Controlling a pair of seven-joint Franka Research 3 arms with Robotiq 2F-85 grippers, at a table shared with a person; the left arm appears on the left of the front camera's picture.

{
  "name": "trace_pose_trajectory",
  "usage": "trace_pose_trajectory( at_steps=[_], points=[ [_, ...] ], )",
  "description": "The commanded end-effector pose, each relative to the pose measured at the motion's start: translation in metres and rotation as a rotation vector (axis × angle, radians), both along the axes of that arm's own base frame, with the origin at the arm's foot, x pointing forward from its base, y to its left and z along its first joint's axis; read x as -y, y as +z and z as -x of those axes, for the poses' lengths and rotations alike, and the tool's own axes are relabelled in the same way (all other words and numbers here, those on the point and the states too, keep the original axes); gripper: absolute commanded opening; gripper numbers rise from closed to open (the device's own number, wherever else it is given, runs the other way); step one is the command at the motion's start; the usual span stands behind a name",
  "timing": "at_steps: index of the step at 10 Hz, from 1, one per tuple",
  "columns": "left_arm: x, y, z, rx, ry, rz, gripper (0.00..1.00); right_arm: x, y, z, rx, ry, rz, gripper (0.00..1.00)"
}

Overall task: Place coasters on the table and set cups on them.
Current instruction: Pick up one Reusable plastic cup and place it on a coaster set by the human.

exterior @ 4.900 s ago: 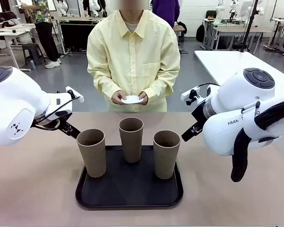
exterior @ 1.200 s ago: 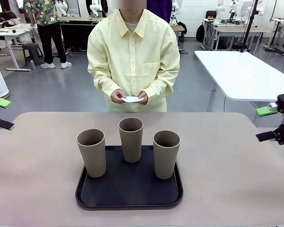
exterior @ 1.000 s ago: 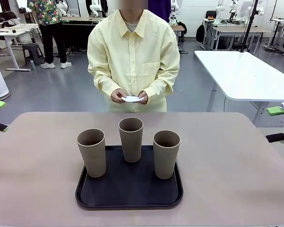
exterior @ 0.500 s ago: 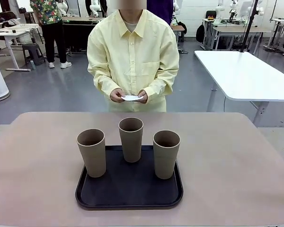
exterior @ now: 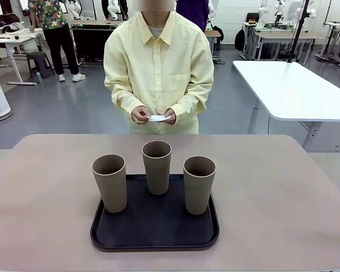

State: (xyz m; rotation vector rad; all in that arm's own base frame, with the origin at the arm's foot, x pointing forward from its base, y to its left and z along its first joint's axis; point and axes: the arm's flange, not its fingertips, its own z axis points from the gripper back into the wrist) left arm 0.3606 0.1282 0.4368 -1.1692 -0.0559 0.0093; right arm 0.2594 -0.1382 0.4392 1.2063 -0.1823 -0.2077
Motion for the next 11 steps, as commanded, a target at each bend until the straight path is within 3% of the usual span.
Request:
trace_pose_trajectory(
  at_steps=[1, 11],
  points=[
    [0.0003, -0.0007, 0.0002, -0.001, -0.005, 0.006, 1.0, 0.0017, 0.0, 0.0001, -0.006, -0.011, -0.001, 1.0],
    [0.0003, -0.0007, 0.0002, -0.001, -0.005, 0.006, 1.0, 0.0017, 0.0, 0.0001, -0.006, -0.011, -0.001, 1.0]
  ],
)
